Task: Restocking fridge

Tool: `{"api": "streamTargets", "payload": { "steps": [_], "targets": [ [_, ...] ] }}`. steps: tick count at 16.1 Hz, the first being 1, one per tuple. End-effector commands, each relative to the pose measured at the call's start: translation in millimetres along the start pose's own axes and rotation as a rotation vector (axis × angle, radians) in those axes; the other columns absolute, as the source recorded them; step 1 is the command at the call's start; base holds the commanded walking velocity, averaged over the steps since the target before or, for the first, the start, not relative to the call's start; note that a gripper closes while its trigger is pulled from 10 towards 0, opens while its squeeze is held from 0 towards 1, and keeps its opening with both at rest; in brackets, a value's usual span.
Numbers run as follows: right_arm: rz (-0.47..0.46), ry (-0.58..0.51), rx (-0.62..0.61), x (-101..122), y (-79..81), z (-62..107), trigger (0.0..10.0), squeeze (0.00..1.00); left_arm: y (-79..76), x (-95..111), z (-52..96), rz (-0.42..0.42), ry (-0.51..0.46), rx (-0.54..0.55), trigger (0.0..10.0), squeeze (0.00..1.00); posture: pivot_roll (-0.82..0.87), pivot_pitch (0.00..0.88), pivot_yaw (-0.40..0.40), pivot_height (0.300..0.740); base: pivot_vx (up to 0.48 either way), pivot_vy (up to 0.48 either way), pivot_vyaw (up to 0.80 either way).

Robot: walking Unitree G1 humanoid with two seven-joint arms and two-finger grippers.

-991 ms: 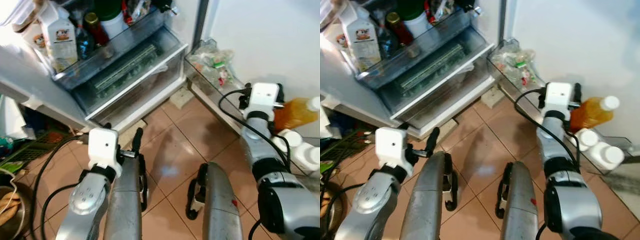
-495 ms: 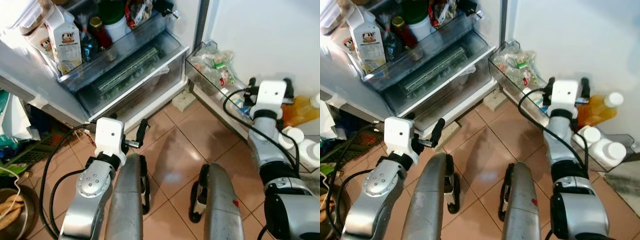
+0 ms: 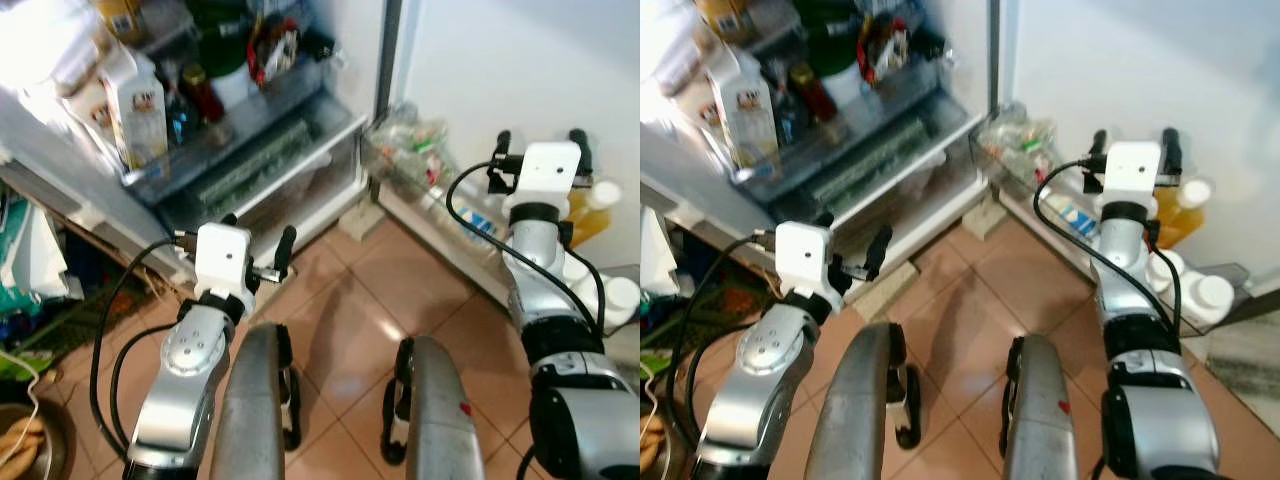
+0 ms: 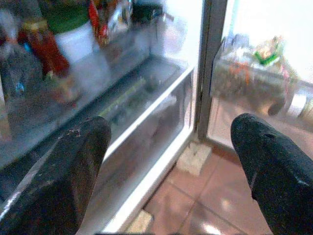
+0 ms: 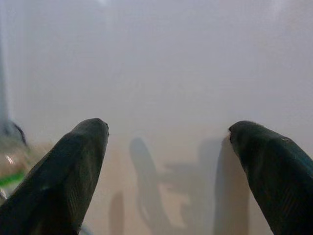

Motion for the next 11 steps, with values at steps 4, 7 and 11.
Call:
{"api": "streamTargets", "payload": {
  "steps": [4,7,11],
  "targets": [
    [-0.068,-0.005,0.068,0,15.6,10.3,10.0,1.00,5.6,-7,-2.2,0.000,0.018,0.045,10.0,0.00,0.09,0.105,0.080,0.623,0.000,0.000,0.00],
    [-0.088,0.007,0.104,0,21.9,15.3,10.0,1.00,4.2,-10,-4.8,0.006,0.010,0.048,10.0,0.00,0.08,0.100,0.074,0.623,0.000,0.000,0.00],
    [-0.127,0.018,0.162,1,30.3,18.7,10.0,1.00,3.8,-11,-5.8,0.010,0.009,0.056,10.0,0.00,0.07,0.100,0.073,0.623,0.000,0.000,0.00]
  ]
}}
Point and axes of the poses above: a point about 5 cm out from each wrist's last joint towards the gripper, its own z axis pointing back from the gripper into the wrist, its own x axis along the axis of the wrist's last joint, y = z × x, the point moved 4 cm from there along -z, pointing out of the wrist towards the gripper, and after that the axes turned 10 degrees about -z, right-handed, at the moved point
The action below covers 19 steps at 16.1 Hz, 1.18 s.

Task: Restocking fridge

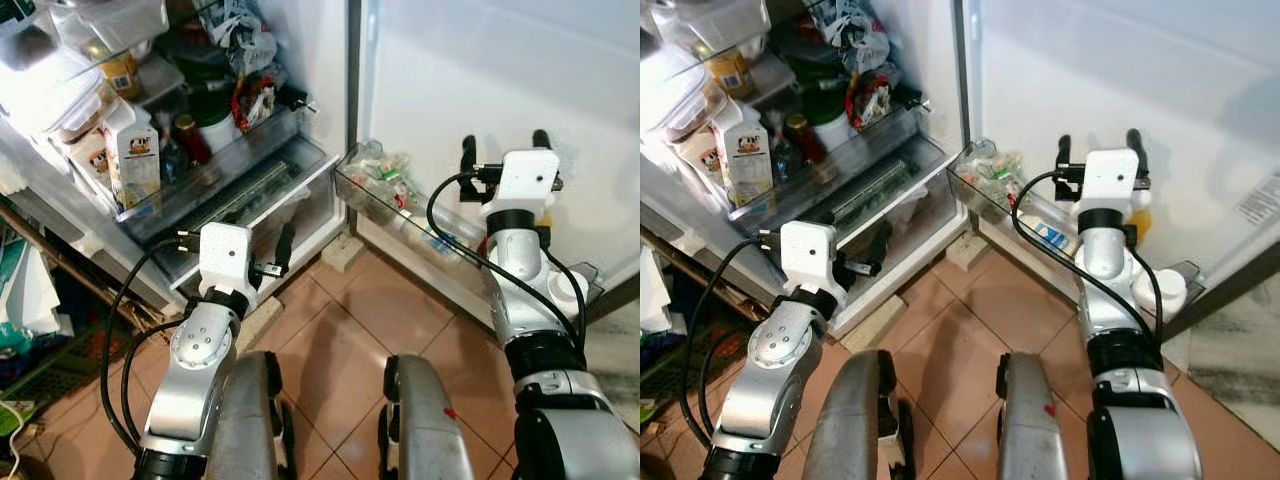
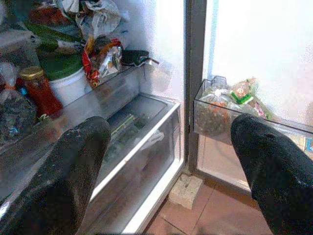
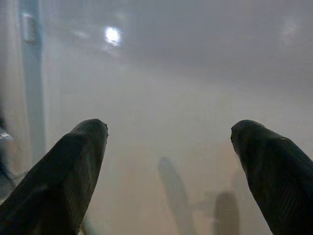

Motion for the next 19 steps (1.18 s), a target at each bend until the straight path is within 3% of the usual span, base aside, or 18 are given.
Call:
{"api": "streamTargets", "payload": {
  "steps": [1,2,3,5,8,12,16,19],
  "targets": [
    [-0.033,0.010,0.035,-1,7.9,4.5,10.0,1.00,5.6,-6,0.9,-0.011,0.016,0.021,10.0,0.00,0.06,0.099,0.073,0.623,0.000,0.000,0.00],
    [-0.060,0.017,0.064,-2,13.5,8.1,10.0,0.96,6.5,-6,0.8,-0.010,0.015,0.023,10.0,0.00,0.06,0.097,0.073,0.623,0.000,0.000,0.00],
    [-0.080,0.026,0.092,-3,19.5,12.7,10.0,0.41,7.4,-6,0.5,-0.008,0.016,0.026,10.0,0.00,0.06,0.096,0.074,0.623,0.000,0.000,0.00],
    [-0.104,0.048,0.134,-7,30.7,23.1,10.0,0.00,7.8,-6,-0.4,-0.003,0.013,0.028,10.0,0.00,0.05,0.093,0.076,0.623,0.000,0.000,0.00],
    [-0.144,0.070,0.171,-9,45.9,40.4,10.0,0.00,4.3,-3,-1.2,0.012,-0.011,0.010,10.0,0.00,0.05,0.092,0.075,0.623,0.000,0.000,0.00],
    [-0.183,0.119,0.212,-13,60.1,58.1,10.0,0.00,5.1,-14,-0.8,0.033,0.052,0.073,10.0,0.00,0.03,0.086,0.069,0.623,0.000,0.000,-0.12],
    [-0.249,0.159,0.262,-7,74.3,60.2,10.0,0.00,2.0,-13,-1.0,0.035,0.047,0.066,10.0,0.00,0.02,0.090,0.063,0.623,0.000,0.000,0.00],
    [-0.260,0.141,0.259,-1,72.4,54.1,10.0,0.00,-1.3,-14,-1.3,0.043,0.046,0.053,10.0,0.00,0.02,0.091,0.061,0.637,0.000,0.000,-0.17]
  ]
}}
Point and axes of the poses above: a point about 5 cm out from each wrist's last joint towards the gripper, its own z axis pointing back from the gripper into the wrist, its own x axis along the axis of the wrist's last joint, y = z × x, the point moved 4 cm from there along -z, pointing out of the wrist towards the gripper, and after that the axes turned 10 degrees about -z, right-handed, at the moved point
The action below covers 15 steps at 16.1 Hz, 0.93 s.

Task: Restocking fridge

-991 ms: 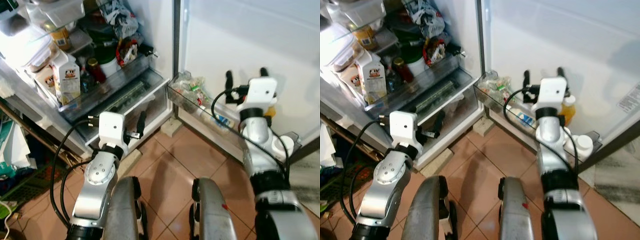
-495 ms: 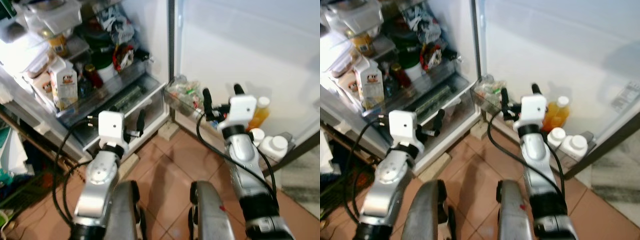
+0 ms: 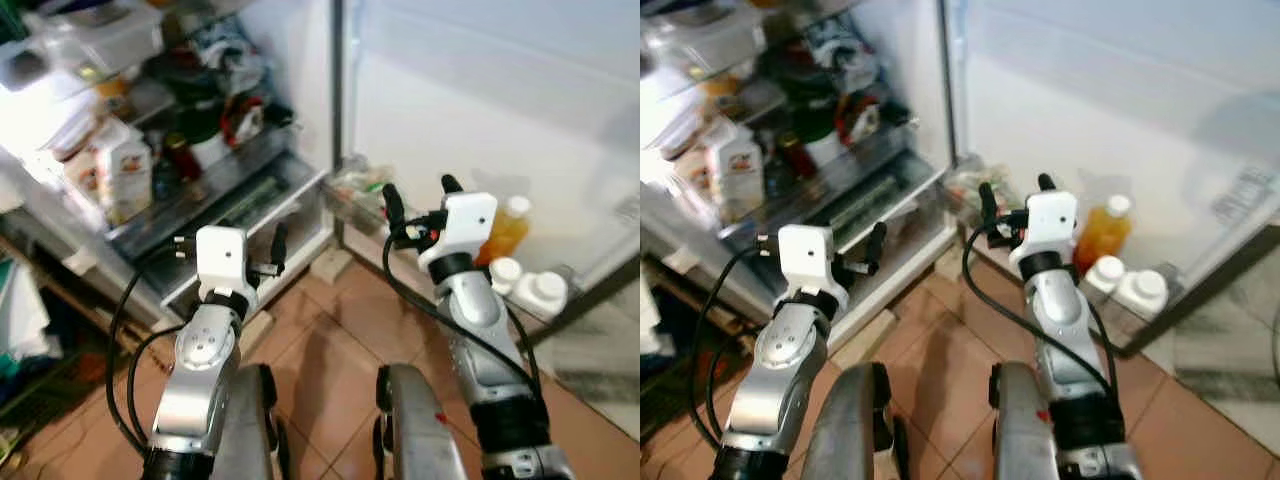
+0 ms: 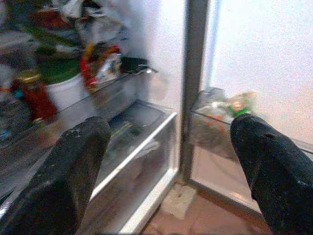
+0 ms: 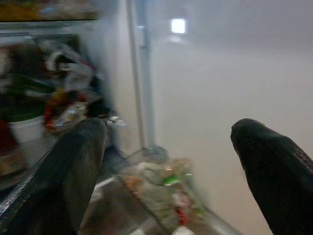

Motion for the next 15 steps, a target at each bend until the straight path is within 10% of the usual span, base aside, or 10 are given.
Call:
{"api": "streamTargets", "payload": {
  "steps": [1,15],
  "targets": [
    [-0.002,-0.022,0.014,9,4.0,-3.6,10.0,0.00,0.0,-5,1.7,-0.006,0.017,0.002,10.0,0.00,0.01,0.095,0.062,0.646,0.000,0.000,0.00],
    [-0.002,-0.014,0.014,11,0.3,-9.2,10.0,0.00,0.7,-1,-8.9,-0.015,-0.005,-0.003,10.0,0.00,0.01,0.036,0.069,0.740,0.000,0.000,0.00]
  ]
}}
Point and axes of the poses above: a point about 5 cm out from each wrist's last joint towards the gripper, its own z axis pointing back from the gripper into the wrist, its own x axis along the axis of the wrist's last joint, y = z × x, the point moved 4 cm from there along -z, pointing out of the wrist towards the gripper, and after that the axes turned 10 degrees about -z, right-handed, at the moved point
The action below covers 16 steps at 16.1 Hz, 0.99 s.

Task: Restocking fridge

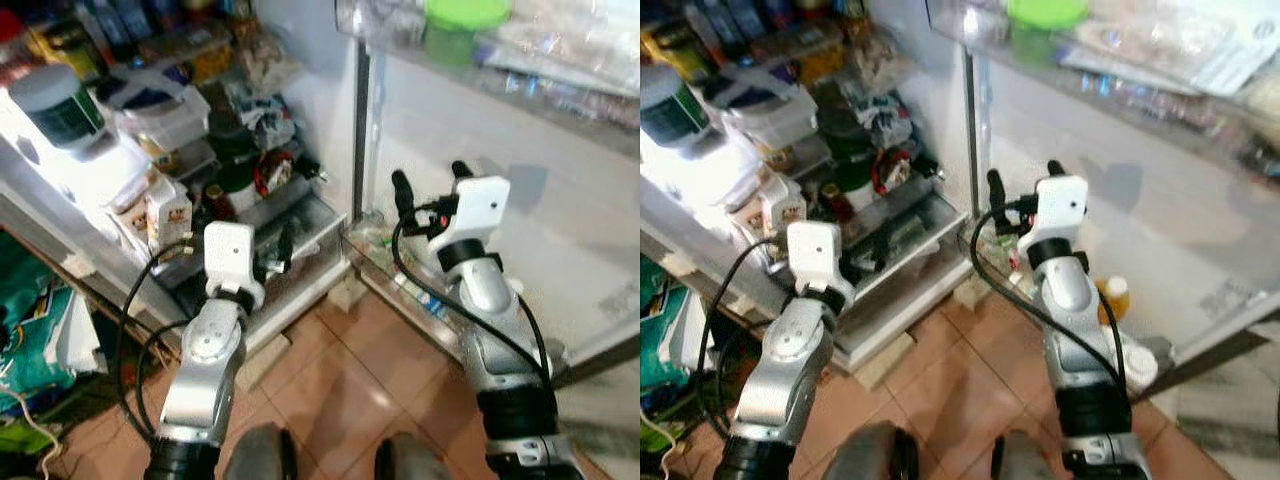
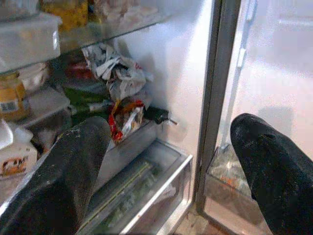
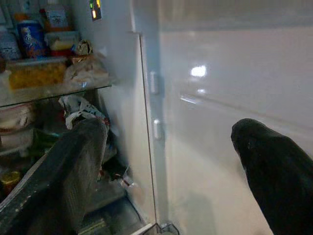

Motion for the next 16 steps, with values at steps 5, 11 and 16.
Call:
{"api": "streamTargets", "payload": {
  "steps": [5,11,16],
  "targets": [
    [-0.030,0.034,0.014,-12,8.9,2.8,10.0,0.00,-0.3,-1,-3.1,0.007,-0.002,-0.010,10.0,0.00,0.01,0.026,0.069,0.740,0.000,0.052,0.00],
    [-0.023,0.044,0.015,-14,8.7,4.3,10.0,0.00,-6.6,-5,2.8,0.014,0.006,-0.028,10.0,0.00,0.01,0.044,0.067,0.740,0.000,0.251,-0.53],
    [-0.017,0.051,0.019,-15,8.5,8.3,10.0,0.00,-7.3,-8,7.2,0.016,0.018,-0.033,10.0,0.00,0.01,0.064,0.066,0.740,0.000,0.254,-0.70]
  ]
}}
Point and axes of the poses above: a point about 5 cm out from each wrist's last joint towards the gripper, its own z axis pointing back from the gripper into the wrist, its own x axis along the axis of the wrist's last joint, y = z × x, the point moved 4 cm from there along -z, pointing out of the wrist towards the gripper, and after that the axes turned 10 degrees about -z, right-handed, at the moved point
